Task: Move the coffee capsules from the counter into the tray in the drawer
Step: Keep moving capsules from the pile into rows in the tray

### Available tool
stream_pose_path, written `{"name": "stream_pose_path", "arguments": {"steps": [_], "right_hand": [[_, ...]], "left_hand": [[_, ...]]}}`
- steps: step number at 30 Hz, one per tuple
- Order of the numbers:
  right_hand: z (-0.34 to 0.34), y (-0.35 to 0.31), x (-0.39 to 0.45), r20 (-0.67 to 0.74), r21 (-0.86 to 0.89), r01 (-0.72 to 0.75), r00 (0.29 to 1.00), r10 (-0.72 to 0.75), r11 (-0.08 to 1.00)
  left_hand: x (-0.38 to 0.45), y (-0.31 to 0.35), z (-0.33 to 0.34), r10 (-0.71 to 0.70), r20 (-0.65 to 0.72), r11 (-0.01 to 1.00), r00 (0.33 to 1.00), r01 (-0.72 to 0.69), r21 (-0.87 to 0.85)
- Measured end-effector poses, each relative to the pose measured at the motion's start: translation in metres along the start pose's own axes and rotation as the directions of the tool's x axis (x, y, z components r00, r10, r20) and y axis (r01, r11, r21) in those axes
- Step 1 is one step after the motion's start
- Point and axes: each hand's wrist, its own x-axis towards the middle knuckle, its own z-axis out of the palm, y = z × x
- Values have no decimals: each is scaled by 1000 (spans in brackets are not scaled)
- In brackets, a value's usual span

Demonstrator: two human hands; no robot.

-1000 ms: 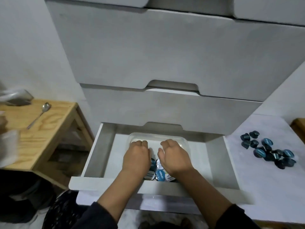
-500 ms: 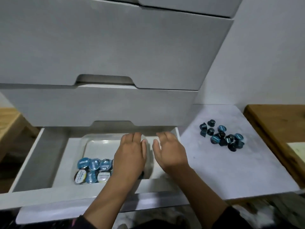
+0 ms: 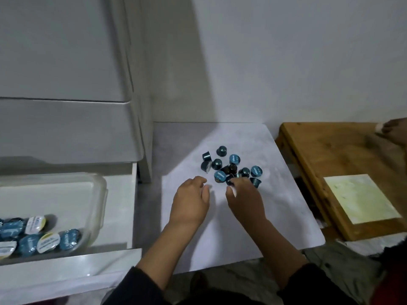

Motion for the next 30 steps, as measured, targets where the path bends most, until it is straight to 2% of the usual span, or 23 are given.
{"name": "stream_pose_path", "arguments": {"steps": [2,5,13,21,24,26,28,30], "right_hand": [[4,26,9,65,-22,-16,998,17,1000],[7,45,26,79,-3,-12,997,12,1000],[27,53,54,66,17,68,995,-69,998],[38,54,54,129,30,118,984,-121,992],[44,56,44,109,72,173,978,-180,982],[51,57,38,38,179,194,978,-204,964],[56,56,33,-47,276,176,984,-169,945],[56,52,35,-24,305,103,995,-101,947]], "left_hand": [[12,-2,27,-89,40,994,995,91,-55],[30,-5,56,-189,58,973,980,194,-124],[59,2,92,-309,22,919,951,304,-251],[65,1,101,-424,-38,833,905,372,-410],[62,-5,97,-462,-51,797,886,389,-461],[61,-11,93,-492,-61,778,869,406,-480],[57,-18,90,-519,-69,758,852,422,-497],[54,-24,86,-540,-74,741,838,432,-514]]}}
